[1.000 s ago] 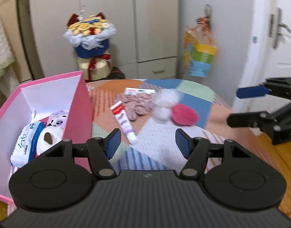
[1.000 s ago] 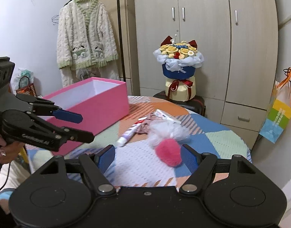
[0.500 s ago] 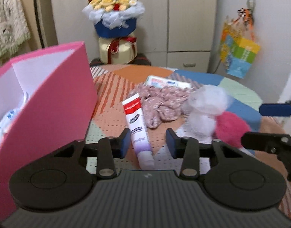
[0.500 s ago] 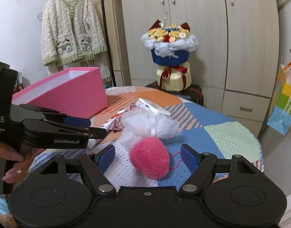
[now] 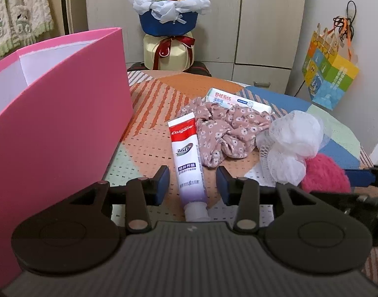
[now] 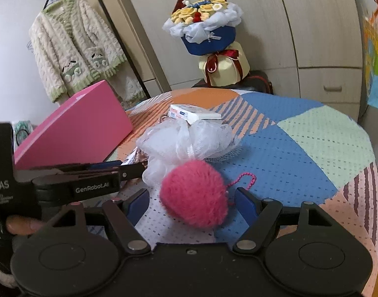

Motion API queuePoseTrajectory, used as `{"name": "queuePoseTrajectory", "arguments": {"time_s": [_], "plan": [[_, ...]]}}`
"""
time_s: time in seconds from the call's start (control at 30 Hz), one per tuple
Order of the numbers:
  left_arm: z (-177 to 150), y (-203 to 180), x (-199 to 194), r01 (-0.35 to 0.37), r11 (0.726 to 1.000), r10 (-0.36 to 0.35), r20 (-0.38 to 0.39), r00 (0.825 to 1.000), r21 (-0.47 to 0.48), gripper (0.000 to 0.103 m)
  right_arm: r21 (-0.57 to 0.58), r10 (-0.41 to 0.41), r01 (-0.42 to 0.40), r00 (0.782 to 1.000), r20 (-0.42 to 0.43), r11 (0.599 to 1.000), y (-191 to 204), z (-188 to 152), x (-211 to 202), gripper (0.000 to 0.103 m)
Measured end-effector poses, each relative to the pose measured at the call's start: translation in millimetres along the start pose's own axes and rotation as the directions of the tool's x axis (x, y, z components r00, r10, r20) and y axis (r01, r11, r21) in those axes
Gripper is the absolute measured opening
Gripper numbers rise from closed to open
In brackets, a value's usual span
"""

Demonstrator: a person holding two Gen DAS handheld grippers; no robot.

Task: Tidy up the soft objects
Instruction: 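Grasp the Colgate toothpaste tube with the left gripper while the right grasps the pink pom-pom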

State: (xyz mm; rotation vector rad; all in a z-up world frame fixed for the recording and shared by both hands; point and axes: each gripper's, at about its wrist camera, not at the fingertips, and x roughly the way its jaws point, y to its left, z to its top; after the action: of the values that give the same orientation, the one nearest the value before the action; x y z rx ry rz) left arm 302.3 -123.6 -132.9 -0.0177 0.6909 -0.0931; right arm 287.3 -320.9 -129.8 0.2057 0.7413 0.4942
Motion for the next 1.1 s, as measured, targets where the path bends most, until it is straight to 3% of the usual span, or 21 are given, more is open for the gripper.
{"name": "queuePoseTrajectory", "arguments": {"time_s": [0.07, 0.17, 0.33, 0.73, 1.1], "plan": [[-1, -3, 0, -0.008, 1.0, 0.008, 0.012, 1.0, 0.0, 0.029, -0.039, -0.024, 0.024, 1.0, 0.011, 0.999, 6, -3, 1, 0.06], [-3, -5, -1, -0.028, 0.999, 0.027, 0.028, 0.999, 0.02, 0.023, -0.131, -0.083, 0.087, 0.996, 0.036, 0.988, 19, -9, 2, 0.052], [-6, -5, -9, -0.056, 0.998, 0.053, 0.051, 0.997, 0.043, 0.022, -0.209, -0.144, 0.155, 0.987, 0.064, 0.966, 35, -16, -5, 0.05], [-22, -10, -53, -0.06, 0.994, 0.05, 0.124, 0.991, 0.086, 0.022, -0.117, -0.186, 0.194, 0.98, 0.07, 0.974, 47, -35, -33, 0.05], [-46, 5, -98, 0.092, 0.994, -0.099, 0.127, 0.987, 0.055, 0.022, -0.086, -0.211, 0.216, 0.975, 0.065, 0.973, 70, -56, -56, 0.049]]}}
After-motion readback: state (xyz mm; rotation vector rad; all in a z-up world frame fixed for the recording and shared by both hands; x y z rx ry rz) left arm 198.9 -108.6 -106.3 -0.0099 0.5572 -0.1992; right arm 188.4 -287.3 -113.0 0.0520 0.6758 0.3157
